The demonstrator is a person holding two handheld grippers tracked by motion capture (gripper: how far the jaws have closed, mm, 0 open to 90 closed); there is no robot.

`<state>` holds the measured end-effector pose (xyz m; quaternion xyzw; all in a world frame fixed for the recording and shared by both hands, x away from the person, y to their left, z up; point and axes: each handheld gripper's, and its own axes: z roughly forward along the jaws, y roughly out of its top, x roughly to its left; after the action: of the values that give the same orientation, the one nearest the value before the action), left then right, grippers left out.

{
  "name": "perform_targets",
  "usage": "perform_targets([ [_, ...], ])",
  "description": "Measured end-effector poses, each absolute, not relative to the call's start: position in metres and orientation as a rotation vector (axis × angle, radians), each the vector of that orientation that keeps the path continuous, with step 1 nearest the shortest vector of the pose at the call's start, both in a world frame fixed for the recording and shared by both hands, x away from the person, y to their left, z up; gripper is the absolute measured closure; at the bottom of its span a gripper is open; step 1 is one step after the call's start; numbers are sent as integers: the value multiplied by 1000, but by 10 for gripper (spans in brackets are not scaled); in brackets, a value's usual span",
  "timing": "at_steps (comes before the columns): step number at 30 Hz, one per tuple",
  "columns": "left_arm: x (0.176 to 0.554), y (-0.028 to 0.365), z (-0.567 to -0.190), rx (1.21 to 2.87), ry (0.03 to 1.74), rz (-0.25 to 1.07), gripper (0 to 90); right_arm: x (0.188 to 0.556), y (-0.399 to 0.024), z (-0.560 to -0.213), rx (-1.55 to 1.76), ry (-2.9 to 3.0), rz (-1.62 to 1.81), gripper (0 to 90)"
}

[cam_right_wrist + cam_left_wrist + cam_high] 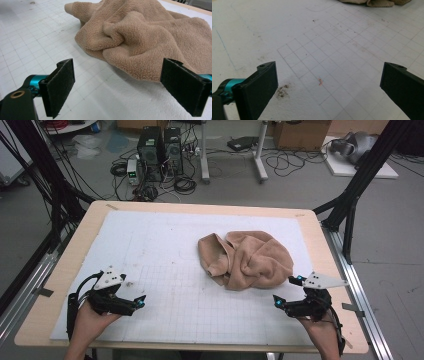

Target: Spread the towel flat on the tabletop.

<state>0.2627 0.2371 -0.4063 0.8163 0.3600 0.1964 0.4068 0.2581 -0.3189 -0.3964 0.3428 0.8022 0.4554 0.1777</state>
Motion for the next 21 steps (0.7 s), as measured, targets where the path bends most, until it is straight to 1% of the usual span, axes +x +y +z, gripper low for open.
perform_targets([
  [13,260,239,-403,2053,894,507,19,259,-320,-395,983,2261,1298,116],
  [21,257,238,-401,2050,882,506,19,270,-316,-380,977,2262,1285,116],
])
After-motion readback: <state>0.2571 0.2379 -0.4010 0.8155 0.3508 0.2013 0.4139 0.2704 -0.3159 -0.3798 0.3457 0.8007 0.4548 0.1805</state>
